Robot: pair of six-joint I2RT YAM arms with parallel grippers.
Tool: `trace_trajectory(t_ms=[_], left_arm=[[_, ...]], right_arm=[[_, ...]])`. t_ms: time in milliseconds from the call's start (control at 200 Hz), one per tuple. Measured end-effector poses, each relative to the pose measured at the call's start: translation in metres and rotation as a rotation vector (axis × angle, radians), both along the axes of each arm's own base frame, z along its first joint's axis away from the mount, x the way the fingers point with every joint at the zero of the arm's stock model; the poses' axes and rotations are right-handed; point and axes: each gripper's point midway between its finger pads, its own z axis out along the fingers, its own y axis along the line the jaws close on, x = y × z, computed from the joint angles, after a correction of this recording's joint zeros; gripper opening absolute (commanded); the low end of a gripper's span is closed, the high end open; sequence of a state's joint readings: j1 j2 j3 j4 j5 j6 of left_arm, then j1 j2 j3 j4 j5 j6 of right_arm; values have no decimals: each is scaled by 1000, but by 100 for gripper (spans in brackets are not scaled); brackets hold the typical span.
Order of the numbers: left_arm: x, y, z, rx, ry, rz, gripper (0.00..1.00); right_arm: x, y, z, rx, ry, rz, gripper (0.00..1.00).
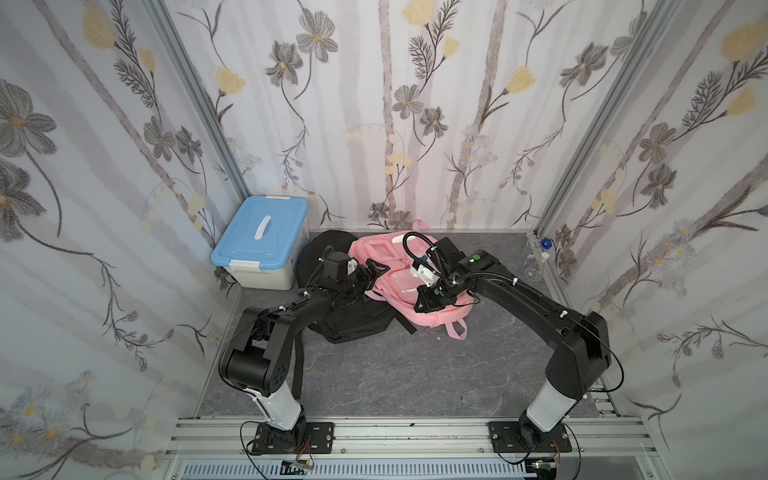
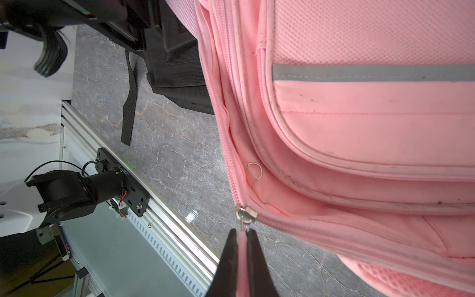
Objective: Zip up the backpack
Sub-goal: Zip the zipper on the backpack.
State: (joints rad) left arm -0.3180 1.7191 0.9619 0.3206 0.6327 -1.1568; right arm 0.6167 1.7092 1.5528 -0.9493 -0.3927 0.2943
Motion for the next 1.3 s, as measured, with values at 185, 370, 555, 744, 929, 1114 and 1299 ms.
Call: trace_trajectory(t_ms=[185,370,555,744,929,1114,1299], left_arm=[[8,-15,-15,-30,18,-34,96],[16,-28,-19,-101,10,-45,86],[21,-49,-17,-170,-13,-77,41],[18,-64,-12,-222,-29,-106,0],[15,-62,-12,-229,-31,-102,0],[14,-61,-10,-232,-35,-92,0],[12,-60,-7,-229,-43,-83,0]], right_arm=[[0,-5,3,22,5,3,0],[1,-5,7,49,15,7,0],[-3,-8,8,63,39,22,0],[-6,-13,5,53,69,32,0],[-1,-9,15,59,51,20,0],[5,4,17,16,38,0,0],[6,24,12,-51,28,-14,0]])
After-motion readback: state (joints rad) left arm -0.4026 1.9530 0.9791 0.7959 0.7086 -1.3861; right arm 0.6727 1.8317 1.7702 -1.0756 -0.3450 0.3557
